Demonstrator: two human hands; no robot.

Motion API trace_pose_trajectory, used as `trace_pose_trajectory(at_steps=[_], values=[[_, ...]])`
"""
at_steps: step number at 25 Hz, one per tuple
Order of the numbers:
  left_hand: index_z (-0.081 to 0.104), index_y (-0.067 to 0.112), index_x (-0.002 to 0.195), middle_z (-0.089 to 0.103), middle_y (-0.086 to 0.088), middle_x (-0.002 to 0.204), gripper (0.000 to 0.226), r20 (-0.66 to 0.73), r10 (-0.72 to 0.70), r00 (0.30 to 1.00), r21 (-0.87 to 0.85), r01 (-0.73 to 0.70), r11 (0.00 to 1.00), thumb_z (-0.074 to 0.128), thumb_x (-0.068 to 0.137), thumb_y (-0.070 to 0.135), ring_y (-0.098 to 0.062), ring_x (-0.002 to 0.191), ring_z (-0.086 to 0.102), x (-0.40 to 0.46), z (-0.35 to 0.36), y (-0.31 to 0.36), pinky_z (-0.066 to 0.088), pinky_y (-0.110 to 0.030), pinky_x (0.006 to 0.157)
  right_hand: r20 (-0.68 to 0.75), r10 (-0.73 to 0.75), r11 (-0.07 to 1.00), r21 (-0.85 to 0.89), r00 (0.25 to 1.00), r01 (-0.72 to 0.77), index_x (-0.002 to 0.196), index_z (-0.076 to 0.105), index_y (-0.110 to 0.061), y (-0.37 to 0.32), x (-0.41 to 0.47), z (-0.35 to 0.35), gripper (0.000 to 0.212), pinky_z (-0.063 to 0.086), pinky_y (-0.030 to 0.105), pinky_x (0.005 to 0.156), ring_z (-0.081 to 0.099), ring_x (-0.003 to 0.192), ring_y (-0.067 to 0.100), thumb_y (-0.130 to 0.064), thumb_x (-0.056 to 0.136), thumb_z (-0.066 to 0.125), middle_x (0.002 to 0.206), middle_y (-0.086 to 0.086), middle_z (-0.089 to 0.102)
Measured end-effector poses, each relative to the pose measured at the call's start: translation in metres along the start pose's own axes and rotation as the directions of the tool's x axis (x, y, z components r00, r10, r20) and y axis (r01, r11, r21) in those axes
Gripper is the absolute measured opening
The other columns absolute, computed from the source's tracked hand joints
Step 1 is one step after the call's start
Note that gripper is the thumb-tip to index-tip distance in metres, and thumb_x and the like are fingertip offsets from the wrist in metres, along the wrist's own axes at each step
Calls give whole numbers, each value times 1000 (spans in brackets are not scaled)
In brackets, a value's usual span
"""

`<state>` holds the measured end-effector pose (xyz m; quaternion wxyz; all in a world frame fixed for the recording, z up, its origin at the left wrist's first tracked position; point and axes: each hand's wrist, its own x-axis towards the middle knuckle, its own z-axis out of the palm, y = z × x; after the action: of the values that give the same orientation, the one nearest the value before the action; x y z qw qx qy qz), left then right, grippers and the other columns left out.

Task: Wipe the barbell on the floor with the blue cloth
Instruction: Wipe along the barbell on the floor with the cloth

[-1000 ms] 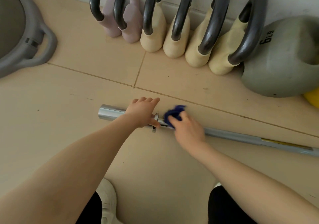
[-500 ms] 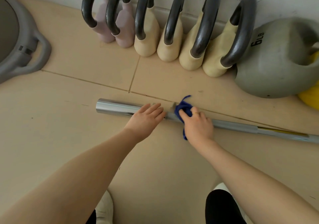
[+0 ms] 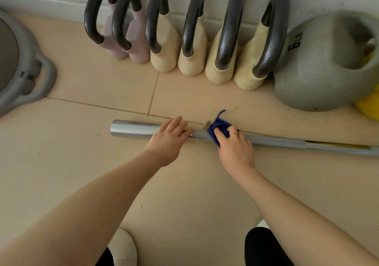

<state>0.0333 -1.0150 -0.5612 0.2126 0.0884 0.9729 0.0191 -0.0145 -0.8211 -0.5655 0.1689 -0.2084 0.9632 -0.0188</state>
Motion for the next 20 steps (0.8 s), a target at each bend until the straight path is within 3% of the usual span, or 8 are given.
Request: trace_pose_trajectory(at_steps=[2, 6, 7, 12, 14, 16, 17, 20], values=[[18, 20, 145, 12, -5, 156, 61, 29, -42, 999, -40, 44, 998, 33, 89, 4, -26, 145, -4, 5, -6, 1, 0, -37, 118, 30, -71, 997, -7, 997, 71, 136, 34, -30, 16, -4, 0, 53, 43, 41, 80, 49, 106, 32, -19, 87, 51, 128, 9, 42], [16, 26, 146, 5, -3, 158, 65, 49, -92, 995, -42, 94, 995, 32, 87, 2, -25, 145, -8, 11, -11, -1, -3, -39, 117, -79, 257, 960, -89, 963, -264, 133, 41, -27, 87, -13, -6, 50, 43, 43, 80, 49, 103, 35, -18, 86, 52, 125, 12, 46], [15, 24, 146, 3, -3, 158, 65, 23, -67, 997, -30, 68, 997, 31, 87, 1, -26, 145, -7, 13, -11, 4, -4, -39, 117, -69, 279, 955, -85, 958, -284, 134, 40, -26, 84, -15, -6, 50, 42, 43, 80, 50, 103, 35, -16, 86, 52, 125, 14, 45], [-3, 18, 147, -7, -3, 158, 68, 14, 247, 969, -20, -247, 969, 29, 89, 4, -25, 145, -2, 30, -1, 64, 2, -38, 118, 16, 13, 997, -72, 1000, -12, 135, 35, -31, 70, -15, -3, 57, 43, 39, 78, 51, 101, 32, -21, 83, 56, 124, 10, 43], [-8, 14, 147, -12, -3, 158, 67, 27, 249, 968, -33, -248, 968, 26, 89, 5, -24, 145, -4, 34, 5, 79, 1, -37, 118, -12, 136, 985, -106, 991, -136, 130, 43, -30, 116, -16, -8, 51, 42, 40, 79, 51, 100, 35, -23, 82, 57, 121, 12, 47], [-12, 13, 146, -16, -3, 157, 67, 29, 207, 978, -30, -206, 978, 25, 90, 4, -23, 145, -7, 32, 11, 85, -1, -36, 118, -99, 403, 910, -60, 910, -410, 128, 48, -25, 156, -20, -12, 46, 42, 42, 77, 48, 100, 38, -14, 84, 55, 118, 16, 47], [-14, 12, 145, -17, -3, 157, 68, 29, 196, 980, -25, -195, 980, 25, 89, 3, -23, 145, -8, 31, 11, 86, -2, -36, 118, -86, 471, 879, -37, 878, -475, 129, 47, -24, 157, -22, -12, 48, 43, 42, 77, 47, 101, 39, -12, 84, 56, 119, 17, 46], [-16, 11, 144, -19, -4, 156, 72, 48, 193, 980, 1, -193, 981, 28, 88, 4, -23, 145, -9, 32, 8, 85, -2, -36, 118, -7, 388, 921, 44, 921, -388, 133, 43, -26, 115, -18, -9, 50, 43, 42, 82, 47, 107, 37, -14, 86, 54, 126, 16, 42]])
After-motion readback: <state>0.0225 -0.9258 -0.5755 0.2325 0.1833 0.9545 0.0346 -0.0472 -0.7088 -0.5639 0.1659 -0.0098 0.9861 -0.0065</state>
